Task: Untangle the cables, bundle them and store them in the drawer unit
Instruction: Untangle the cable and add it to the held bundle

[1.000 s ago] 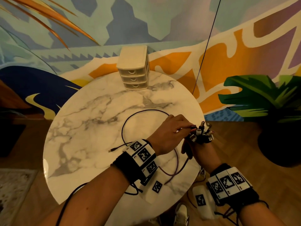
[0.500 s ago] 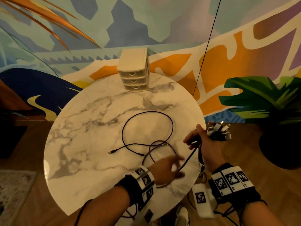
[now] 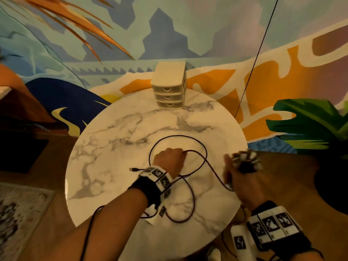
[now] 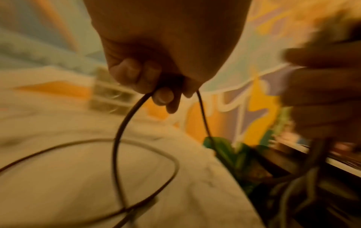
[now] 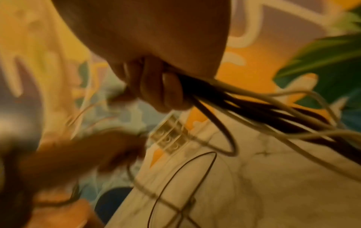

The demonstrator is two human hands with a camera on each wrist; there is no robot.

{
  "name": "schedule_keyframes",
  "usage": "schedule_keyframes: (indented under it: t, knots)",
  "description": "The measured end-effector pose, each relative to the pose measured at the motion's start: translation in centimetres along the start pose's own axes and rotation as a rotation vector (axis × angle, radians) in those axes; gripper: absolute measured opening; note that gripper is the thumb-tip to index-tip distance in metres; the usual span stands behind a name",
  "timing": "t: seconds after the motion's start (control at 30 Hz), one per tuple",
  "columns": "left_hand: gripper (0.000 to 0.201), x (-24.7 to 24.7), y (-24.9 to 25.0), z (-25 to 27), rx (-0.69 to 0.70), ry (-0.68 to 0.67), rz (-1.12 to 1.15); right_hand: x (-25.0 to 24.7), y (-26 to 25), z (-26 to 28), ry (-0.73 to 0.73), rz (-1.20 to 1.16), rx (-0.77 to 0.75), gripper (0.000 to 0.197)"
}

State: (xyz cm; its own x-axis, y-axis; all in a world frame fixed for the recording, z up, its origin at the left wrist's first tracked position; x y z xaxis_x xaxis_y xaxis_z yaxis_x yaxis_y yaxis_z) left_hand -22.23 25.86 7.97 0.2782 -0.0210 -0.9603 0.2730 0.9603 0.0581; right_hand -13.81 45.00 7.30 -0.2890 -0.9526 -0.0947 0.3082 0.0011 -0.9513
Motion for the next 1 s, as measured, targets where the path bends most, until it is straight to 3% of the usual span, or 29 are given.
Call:
schedule_keyframes:
  t: [0.07,0.2,0.3,0.37,0.47,0.63,0.73,0.8,0.87,0.93,1.0]
  knots:
    - [0.028,-1.9,5.5,1.1,0.162,0.032,-0.113,2.6,0.2,0.7,-0.154,0.102,0.032,0.037]
    - [0.022,-2.4,11.4,4.2,0.346,0.137,-0.162,0.6,-0.2,0.5,0.004,-0.007,0.107,0.035]
    - [0.024,0.5,11.3,5.3,0.407,0.063,-0.063,-1.2,-0.3,-0.1,0.052,-0.029,0.057,0.036]
    - [0.02,3.7,8.2,4.5,0.291,-0.073,0.058,-2.9,-0.1,-0.5,0.14,-0.12,0.006,0.04]
    - [0.027,8.2,-0.3,2.1,0.045,-0.252,0.168,-5.9,0.1,0.0,0.337,-0.28,0.037,0.044]
    - [0.026,6.0,-9.0,-0.6,-0.22,-0.027,0.349,-7.5,0.6,1.0,0.469,-0.322,0.082,0.05]
    - [0.036,7.3,-10.7,-0.5,-0.33,-0.175,0.257,-6.9,0.8,1.1,0.454,-0.373,0.044,0.047]
    - [0.04,5.9,-10.9,-0.4,-0.36,-0.087,0.259,-6.8,0.9,0.9,0.425,-0.357,0.003,0.049]
    - [0.045,1.9,-9.5,-0.5,-0.315,0.127,0.333,-7.3,1.4,0.8,0.436,-0.354,0.017,0.052]
    - [0.047,-3.4,-6.4,-0.3,-0.214,0.363,0.458,-7.8,1.5,1.0,0.447,-0.34,0.028,0.053]
    - [0.046,-8.1,-1.8,0.5,-0.065,0.47,0.583,-8.3,1.3,1.2,0.456,-0.27,0.027,0.055]
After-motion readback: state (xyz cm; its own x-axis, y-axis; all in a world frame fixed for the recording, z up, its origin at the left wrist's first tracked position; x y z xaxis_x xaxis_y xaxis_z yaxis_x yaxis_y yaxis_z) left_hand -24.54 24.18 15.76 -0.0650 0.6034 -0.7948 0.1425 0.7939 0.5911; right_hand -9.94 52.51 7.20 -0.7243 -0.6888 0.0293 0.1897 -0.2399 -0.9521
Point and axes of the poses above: each hand's wrist, its own z-axis away from the middle knuckle, its own x-axis out of the palm, y = z × x, the point moved 7 cm from there along -z, towards the middle knuckle, and after that the axes turned 5 degrees about -z, right-handed, at the moved point
